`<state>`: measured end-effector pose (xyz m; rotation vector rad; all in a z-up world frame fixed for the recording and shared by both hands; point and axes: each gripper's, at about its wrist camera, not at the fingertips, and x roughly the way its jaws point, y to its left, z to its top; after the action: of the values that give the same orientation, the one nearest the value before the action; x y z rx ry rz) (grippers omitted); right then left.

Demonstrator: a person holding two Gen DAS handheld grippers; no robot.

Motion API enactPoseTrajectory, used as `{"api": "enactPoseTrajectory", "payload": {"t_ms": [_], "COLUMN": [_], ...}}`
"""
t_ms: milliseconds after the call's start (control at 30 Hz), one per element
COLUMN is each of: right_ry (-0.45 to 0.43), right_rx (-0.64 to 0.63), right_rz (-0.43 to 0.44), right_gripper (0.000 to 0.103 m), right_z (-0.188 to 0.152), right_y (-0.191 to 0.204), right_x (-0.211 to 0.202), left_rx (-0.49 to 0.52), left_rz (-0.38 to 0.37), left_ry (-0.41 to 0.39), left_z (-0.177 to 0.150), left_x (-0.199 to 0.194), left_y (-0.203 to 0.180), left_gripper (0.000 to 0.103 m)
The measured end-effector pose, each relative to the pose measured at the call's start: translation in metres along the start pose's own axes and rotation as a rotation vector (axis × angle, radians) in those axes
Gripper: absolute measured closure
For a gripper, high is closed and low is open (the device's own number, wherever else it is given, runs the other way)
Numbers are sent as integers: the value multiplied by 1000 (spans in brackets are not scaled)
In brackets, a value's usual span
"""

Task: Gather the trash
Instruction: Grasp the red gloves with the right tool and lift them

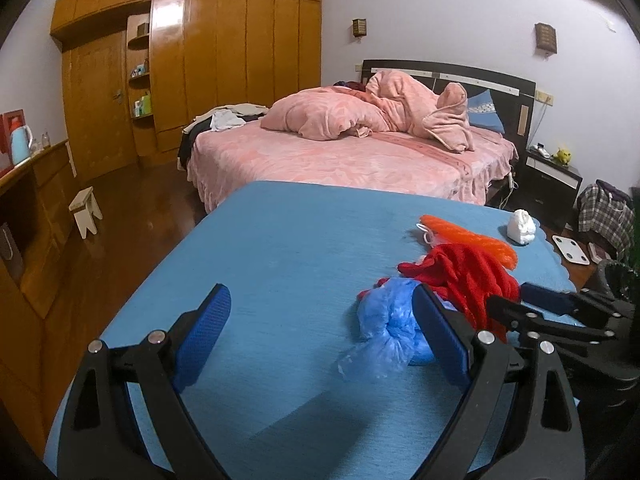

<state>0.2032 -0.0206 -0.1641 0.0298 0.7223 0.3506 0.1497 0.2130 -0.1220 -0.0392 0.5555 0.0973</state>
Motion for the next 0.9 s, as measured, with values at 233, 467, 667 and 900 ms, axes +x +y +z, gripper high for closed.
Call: {"api": "enactPoseTrajectory", "payload": {"t_ms": [233,467,667,900], "right_ry": [-15,-47,-12,26], "right_rx": [-21,-16,-14,-37], "right_rz": [71,90,84,38], "right_gripper": [98,98,72,50], "right_z": [-1,2,2,1], "right_y": [0,-6,-6,0], "right_x": [-14,-38,-27,-5], "left_rx": [-7,-7,-11,-17], "left_rz": [3,-8,-11,-12], "left_ry": [4,0,-4,-8], "left_z": [0,-2,0,2], "left_x": [0,-4,-8,-10], "left_y": [3,1,-2,-3], "left_gripper": [14,14,14,14]}}
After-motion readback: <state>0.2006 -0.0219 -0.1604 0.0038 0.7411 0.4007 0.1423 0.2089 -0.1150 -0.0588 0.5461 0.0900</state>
